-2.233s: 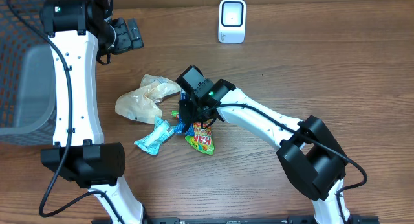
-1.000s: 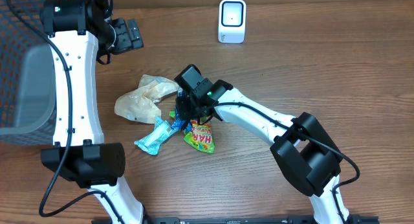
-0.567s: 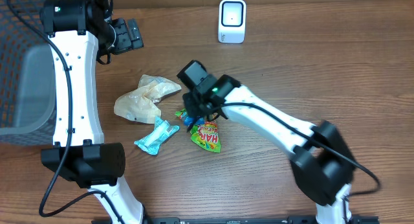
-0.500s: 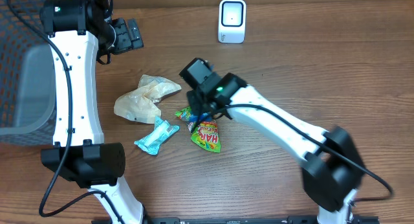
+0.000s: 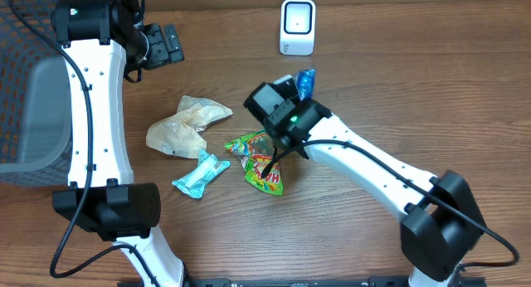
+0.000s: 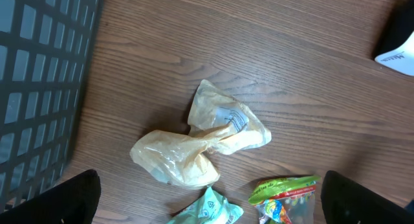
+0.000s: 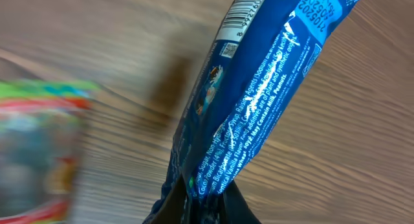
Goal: Scan the item barcode
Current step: 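Lift the blue wrapper with the right gripper and lay it flat right of the pile, then lower the right gripper onto the blue wrapper and grasp it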
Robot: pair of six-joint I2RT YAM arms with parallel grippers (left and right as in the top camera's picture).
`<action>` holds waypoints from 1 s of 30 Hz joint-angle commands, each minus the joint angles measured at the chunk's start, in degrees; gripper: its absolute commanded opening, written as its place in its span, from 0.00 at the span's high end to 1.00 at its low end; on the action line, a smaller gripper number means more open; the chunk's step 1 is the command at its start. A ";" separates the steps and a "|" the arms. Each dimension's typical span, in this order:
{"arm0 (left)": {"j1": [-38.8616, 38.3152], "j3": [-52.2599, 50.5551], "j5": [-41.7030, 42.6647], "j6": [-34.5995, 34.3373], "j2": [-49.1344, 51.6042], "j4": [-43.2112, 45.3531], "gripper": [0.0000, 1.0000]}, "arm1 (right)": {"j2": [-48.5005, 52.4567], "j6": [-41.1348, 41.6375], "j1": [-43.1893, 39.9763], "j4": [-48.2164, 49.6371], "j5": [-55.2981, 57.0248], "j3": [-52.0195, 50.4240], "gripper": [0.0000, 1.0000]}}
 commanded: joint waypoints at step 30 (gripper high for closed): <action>-0.15 -0.52 -0.52 0.50 -0.17 0.09 0.00 | -3.54 -7.74 -37.00 -2.45 -58.31 -1.62 0.25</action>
